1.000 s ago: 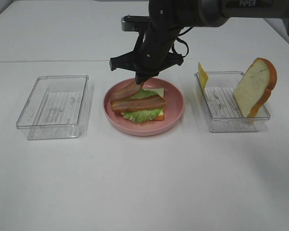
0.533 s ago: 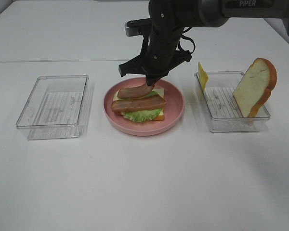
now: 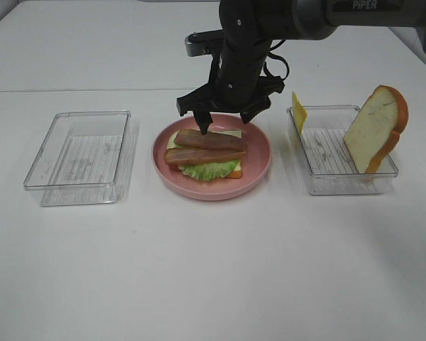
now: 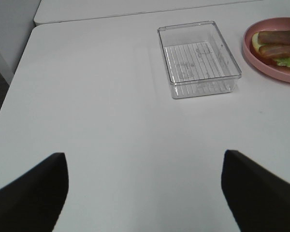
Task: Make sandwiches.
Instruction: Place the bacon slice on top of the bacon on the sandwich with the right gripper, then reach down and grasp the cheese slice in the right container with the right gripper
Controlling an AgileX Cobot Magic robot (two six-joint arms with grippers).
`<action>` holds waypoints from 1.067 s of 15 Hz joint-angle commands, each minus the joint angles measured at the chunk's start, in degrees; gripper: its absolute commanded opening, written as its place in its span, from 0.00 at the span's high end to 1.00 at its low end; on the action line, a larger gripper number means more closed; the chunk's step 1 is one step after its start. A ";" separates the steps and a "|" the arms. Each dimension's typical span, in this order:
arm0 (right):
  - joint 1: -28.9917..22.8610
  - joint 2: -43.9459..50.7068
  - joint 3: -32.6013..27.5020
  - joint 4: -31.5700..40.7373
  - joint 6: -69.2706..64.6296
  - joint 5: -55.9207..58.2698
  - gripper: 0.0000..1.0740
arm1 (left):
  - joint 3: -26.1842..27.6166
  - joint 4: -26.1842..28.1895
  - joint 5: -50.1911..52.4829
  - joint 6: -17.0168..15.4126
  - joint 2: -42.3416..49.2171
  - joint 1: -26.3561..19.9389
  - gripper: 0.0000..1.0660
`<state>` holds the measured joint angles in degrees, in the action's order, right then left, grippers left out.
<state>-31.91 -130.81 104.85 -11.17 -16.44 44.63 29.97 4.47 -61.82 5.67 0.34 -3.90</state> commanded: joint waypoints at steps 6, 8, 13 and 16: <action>0.17 4.58 19.77 -2.23 10.43 29.85 0.16 | -0.11 -0.06 0.17 0.11 0.69 -0.11 0.26; 0.17 6.30 22.92 -2.58 11.34 31.51 0.16 | -0.11 -0.06 0.17 0.11 0.69 -0.11 0.26; 6.02 11.92 21.66 0.74 11.52 31.51 0.16 | -0.11 -0.06 0.17 0.11 0.69 -0.11 0.26; 12.26 11.80 15.81 3.04 12.20 31.00 0.16 | -0.11 -0.06 0.17 0.11 0.69 -0.11 0.26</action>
<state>-20.28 -118.89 121.81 -8.77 -4.98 69.61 29.97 4.47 -61.82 5.67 0.34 -3.90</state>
